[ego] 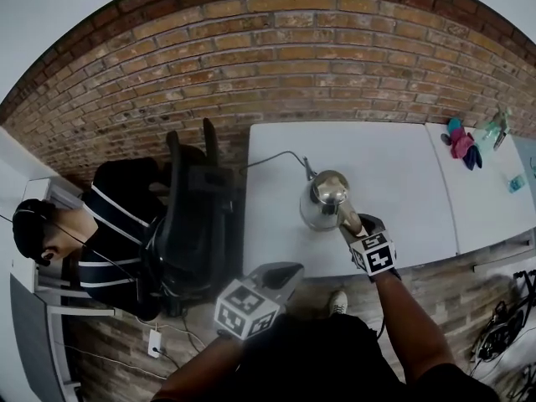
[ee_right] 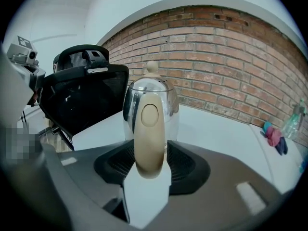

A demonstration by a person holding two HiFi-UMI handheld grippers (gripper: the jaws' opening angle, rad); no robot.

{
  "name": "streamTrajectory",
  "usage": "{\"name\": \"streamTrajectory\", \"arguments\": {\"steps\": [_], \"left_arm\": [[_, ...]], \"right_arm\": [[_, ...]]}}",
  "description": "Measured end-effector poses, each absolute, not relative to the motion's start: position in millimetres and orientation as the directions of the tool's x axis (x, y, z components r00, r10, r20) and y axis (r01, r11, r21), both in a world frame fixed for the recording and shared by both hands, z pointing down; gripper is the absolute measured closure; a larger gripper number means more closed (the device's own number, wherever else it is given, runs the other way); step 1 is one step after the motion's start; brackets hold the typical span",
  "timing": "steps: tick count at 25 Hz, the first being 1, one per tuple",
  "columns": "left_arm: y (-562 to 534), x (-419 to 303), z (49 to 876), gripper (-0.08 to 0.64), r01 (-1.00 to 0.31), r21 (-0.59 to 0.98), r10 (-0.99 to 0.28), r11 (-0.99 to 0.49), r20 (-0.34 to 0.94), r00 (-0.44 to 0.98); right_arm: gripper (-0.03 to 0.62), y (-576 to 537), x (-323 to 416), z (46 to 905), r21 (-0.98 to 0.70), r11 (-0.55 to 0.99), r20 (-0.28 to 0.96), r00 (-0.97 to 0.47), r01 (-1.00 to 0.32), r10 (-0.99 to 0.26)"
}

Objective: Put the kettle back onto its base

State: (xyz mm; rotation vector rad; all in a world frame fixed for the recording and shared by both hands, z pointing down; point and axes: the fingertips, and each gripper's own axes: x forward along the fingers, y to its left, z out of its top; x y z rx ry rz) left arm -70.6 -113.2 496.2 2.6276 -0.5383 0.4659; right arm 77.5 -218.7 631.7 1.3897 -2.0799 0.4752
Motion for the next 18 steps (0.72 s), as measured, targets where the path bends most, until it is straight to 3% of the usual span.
{"name": "streamTrajectory", "arguments": {"steps": [2, 8, 11, 13, 18], "left_arm": [[-113.1, -72.1, 494.4, 0.558, -0.422, 0.327, -0.286, -0.845, 0.389, 0.876], [-106.7, -77.1, 493.5, 0.558, -0.357, 0.334, -0.221, -0.873, 0.382, 0.897], [-99.8, -79.3, 495.7, 0.558, -0.314, 0.341, -0.175, -0.886, 0.382, 0.907], [-95.4, -78.5, 497.3, 0.558, -0.283, 0.345, -0.143, -0.895, 0.38, 0.914], [-93.0, -74.6, 502.5, 0.558, -0.247, 0.348, -0.105, -0.904, 0.379, 0.919]], "right_arm": [[0.342, -210.9, 79.9, 625.6, 0.038, 0.367, 0.634, -0.261, -0.93, -0.728], [0.346, -174.1, 78.7, 594.2, 0.054, 0.27, 0.585, -0.189, -0.961, -0.789], [0.427, -152.3, 69.8, 568.1, 0.043, 0.221, 0.537, -0.163, -0.974, -0.828], [0.557, -137.6, 62.3, 551.9, 0.032, 0.2, 0.499, -0.158, -0.979, -0.852], [0.565, -108.0, 35.0, 530.8, -0.097, 0.22, 0.448, -0.24, -0.971, -0.861]]}}
